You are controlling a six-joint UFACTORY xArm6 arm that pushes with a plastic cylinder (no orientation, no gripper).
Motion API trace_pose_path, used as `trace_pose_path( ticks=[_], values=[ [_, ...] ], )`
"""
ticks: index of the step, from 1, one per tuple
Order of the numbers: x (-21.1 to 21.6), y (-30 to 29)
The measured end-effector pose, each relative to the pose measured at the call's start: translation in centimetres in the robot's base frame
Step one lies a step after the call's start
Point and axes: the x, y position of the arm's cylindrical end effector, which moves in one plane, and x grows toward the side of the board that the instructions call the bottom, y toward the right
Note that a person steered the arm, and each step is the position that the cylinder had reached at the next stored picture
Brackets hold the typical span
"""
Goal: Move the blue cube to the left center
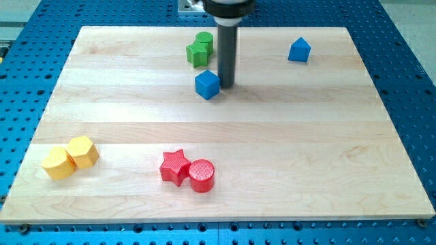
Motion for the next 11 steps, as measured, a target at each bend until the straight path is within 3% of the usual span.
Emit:
trace_pose_path(
  ticks=[1, 3, 4, 5, 6, 7, 8, 10, 11],
  values=[
    [1.6, -2.8],
    [-2.7, -4.3],
    [-0.4, -14.0],
    [-0.5, -15.3],
    [1.6, -12.1],
    [4.1, -18.2],
    [6.8, -19.1],
    [6.4, -21.0],
    [3.0, -17.9]
  ],
)
